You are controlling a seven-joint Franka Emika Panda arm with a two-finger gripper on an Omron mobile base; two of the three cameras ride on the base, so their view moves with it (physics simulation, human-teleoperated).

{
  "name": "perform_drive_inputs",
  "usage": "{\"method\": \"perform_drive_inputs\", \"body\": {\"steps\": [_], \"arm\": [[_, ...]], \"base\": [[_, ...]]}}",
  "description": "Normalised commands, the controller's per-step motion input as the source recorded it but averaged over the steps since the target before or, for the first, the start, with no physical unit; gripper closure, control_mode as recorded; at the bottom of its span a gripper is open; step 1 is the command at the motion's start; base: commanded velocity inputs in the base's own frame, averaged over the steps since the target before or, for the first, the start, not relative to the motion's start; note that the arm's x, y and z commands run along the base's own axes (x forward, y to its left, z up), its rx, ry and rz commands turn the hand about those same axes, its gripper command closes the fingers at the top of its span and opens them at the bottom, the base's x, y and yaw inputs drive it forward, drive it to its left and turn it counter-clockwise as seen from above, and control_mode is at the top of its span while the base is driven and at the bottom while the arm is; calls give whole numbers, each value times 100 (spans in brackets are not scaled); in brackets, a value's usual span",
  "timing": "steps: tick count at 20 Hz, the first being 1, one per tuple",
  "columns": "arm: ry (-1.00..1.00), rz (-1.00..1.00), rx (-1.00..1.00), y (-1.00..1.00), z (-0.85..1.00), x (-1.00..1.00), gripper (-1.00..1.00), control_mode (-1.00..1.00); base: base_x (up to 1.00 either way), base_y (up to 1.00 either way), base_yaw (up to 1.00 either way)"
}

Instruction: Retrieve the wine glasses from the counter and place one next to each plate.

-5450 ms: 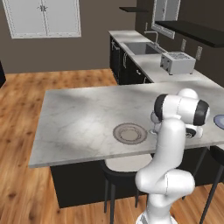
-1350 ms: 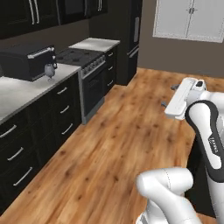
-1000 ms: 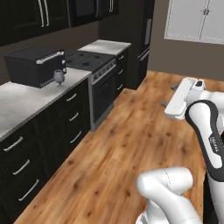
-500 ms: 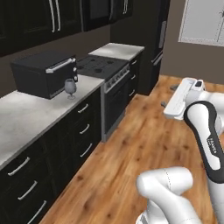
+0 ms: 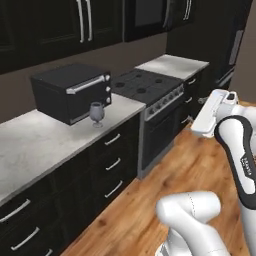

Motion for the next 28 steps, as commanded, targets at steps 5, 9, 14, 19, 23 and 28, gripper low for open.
{"method": "perform_drive_inputs", "body": {"steps": [5,9,14,19,23,28], "arm": [[0,0,0,0,0,0,-100,100],[0,0,0,0,0,0,-100,100],[0,0,0,0,0,0,-100,100],[0,0,0,0,0,0,-100,100],[0,0,0,0,0,0,-100,100],[0,0,0,0,0,0,-100,100]], "base": [[71,-33,54],[65,-38,51],[49,-39,50],[62,-24,45],[75,-31,31],[42,-49,25]]}}
